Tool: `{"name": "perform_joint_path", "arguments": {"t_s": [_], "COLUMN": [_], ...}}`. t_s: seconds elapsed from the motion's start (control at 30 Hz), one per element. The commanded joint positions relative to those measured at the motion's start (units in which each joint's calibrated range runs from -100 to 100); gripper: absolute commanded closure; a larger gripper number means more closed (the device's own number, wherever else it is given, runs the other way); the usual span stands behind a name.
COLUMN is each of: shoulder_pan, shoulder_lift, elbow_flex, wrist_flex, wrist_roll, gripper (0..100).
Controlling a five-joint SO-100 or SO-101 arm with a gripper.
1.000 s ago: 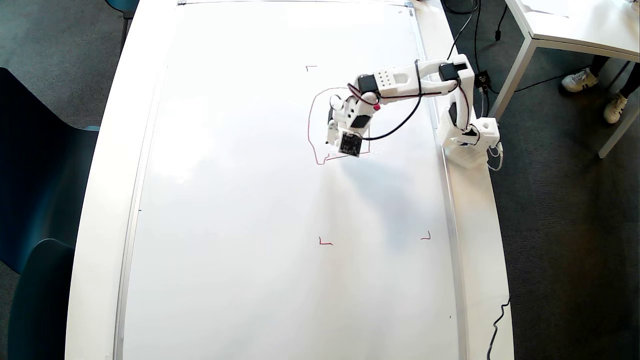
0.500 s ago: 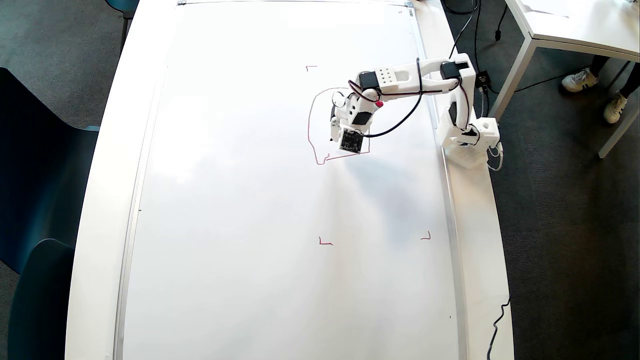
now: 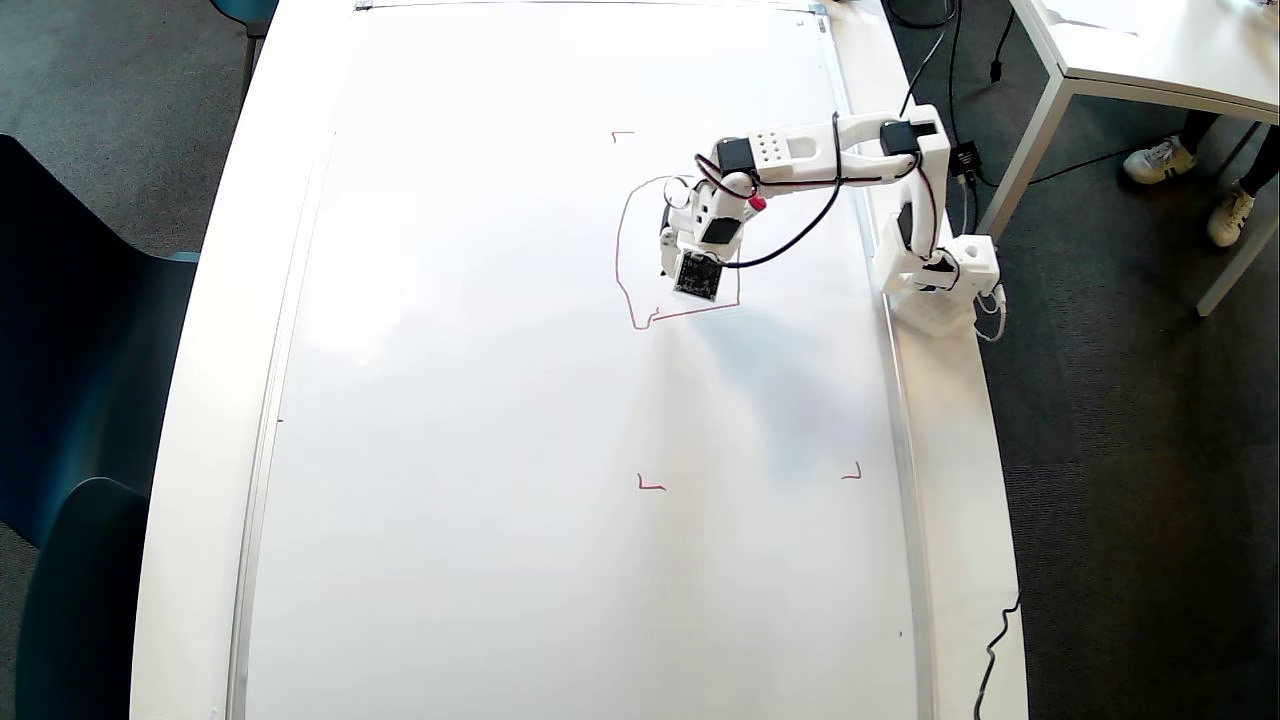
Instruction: Draw on a whiteboard a robot head using a pen attached to the gripper
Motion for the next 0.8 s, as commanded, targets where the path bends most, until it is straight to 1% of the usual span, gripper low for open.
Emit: {"name": "perform_joint_path", "arguments": {"t_s": [0.0, 0.33, 0.77], "shoulder_pan": [0.3, -2.0, -2.5], "shoulder_lift": [0.0, 2.7, 5.2], "elbow_flex": [-0.2, -0.7, -0.1], "wrist_flex": [-1.4, -2.5, -4.0], "wrist_roll": [0.2, 0.2, 0.2], "gripper": [99, 99, 99]}}
